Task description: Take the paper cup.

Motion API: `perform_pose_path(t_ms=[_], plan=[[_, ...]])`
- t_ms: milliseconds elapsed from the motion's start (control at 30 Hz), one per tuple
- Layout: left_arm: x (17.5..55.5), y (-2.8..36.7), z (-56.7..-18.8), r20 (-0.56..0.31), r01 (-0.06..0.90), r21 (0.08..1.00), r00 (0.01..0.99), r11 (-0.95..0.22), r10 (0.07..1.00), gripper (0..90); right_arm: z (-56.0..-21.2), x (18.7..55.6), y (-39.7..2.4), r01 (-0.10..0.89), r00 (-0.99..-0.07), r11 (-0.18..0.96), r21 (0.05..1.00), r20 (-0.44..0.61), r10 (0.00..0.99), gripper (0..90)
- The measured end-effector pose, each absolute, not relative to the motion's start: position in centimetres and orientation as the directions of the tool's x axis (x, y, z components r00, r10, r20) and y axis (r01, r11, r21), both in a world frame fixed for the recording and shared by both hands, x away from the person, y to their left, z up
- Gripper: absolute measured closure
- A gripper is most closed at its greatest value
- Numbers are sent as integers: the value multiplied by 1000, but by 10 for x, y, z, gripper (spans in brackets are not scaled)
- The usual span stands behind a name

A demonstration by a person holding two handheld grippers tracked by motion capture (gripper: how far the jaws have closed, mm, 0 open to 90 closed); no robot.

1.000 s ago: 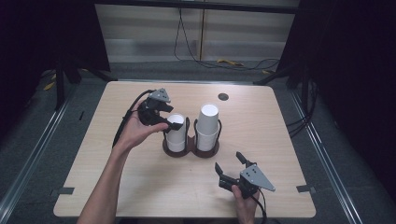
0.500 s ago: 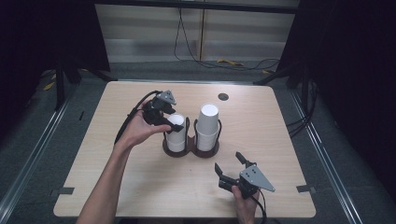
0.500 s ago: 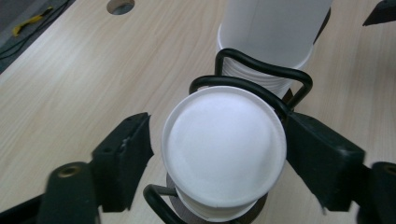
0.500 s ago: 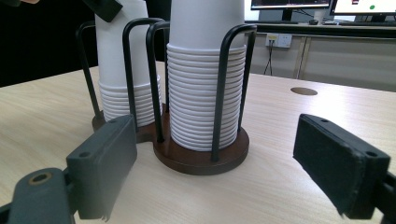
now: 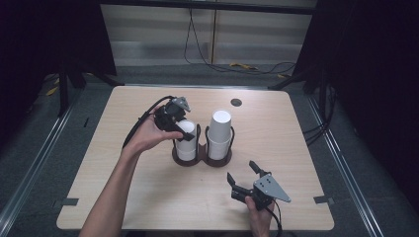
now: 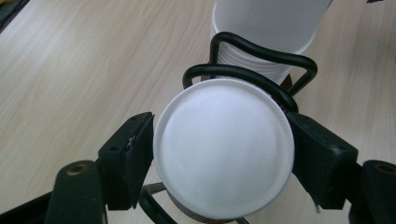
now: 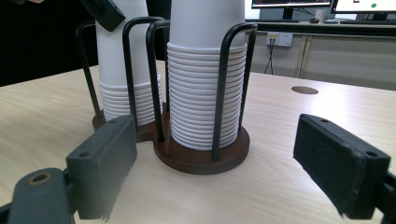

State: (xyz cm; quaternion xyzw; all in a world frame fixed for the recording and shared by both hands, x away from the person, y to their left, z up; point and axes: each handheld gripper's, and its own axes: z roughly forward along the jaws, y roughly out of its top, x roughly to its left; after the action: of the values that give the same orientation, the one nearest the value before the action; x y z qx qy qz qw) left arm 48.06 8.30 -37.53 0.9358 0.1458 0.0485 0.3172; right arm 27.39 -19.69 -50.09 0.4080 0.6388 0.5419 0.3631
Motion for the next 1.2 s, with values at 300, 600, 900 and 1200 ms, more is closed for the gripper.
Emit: perform_pose_path(t_ms=[300,600,900,1200], plan=[[480,80,-380,-4,239,583,957,-777,291,301,-501,274,-197,132,-403,77,988,-18,915,133],[481,82,-379,-15,243,601,956,-762,293,310,-501,274,-197,135,-402,76,988,-16,916,133],[481,84,-377,-21,246,613,955,-751,296,319,-501,274,-197,133,-401,76,988,-17,916,133],[480,85,-374,-17,245,622,954,-743,300,326,-501,274,-197,132,-399,77,988,-18,917,133]])
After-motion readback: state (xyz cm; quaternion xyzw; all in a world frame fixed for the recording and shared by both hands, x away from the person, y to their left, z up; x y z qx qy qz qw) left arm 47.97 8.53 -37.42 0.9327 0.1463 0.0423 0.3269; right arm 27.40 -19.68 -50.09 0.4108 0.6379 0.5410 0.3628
